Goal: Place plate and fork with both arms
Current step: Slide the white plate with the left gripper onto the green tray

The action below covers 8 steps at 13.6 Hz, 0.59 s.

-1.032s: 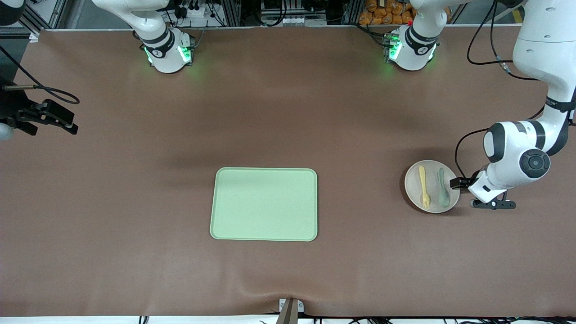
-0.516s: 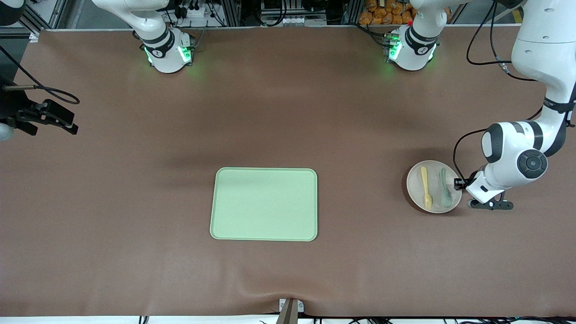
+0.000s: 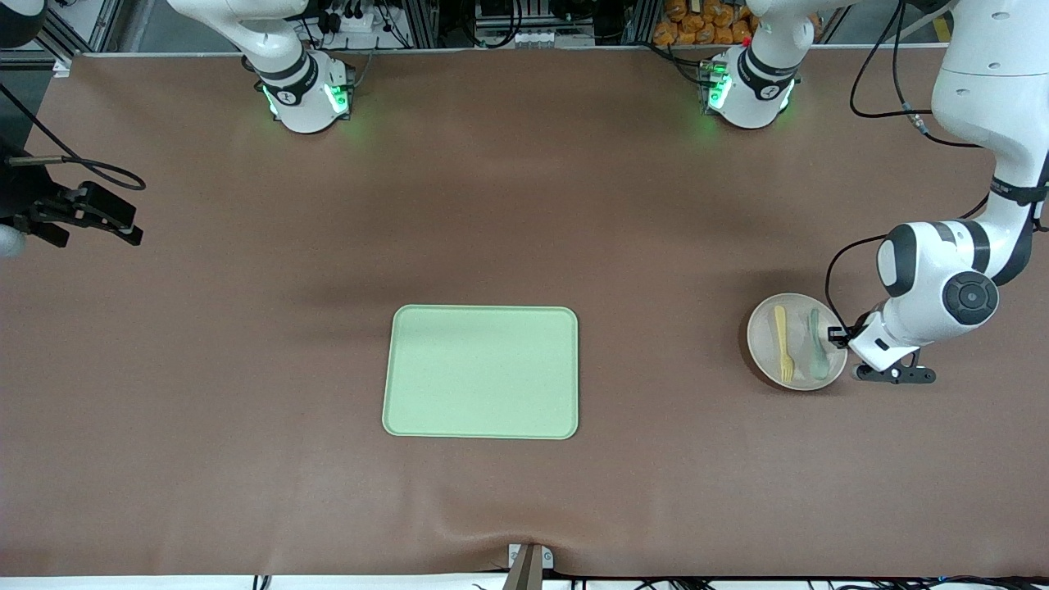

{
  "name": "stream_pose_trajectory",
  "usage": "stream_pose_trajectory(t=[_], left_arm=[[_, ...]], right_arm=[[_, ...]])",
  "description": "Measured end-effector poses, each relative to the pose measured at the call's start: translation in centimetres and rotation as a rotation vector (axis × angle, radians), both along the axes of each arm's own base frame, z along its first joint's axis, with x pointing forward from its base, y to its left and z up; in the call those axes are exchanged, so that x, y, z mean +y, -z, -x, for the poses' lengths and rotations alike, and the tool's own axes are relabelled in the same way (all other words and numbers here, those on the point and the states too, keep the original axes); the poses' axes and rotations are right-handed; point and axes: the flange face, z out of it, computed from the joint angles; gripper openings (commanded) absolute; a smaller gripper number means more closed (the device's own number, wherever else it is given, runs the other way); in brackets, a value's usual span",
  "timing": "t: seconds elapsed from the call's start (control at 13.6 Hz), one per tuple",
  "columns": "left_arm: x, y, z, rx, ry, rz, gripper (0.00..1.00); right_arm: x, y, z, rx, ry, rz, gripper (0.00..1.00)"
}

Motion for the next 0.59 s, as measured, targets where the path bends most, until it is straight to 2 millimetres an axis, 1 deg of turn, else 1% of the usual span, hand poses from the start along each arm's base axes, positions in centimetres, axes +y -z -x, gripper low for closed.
stream_pose_trajectory(t=[0.15,0.44,0.59], left_arm=[[-1.2,-0.5,-0.5,-0.014,-0.026,0.046,0.0],[-4.7,-1.4,-1.4,-0.039,-0.084,0.164,0.0],[-5.9,-1.9,-1.8,-0.047,-0.099,0.202,0.0]], right_arm=[[0.0,0.0,0.0,0.0,0.0,0.0,1.0],[0.0,0.0,0.0,0.001,0.0,0.0,1.0],[0.0,0.0,0.0,0.001,0.0,0.0,1.0]])
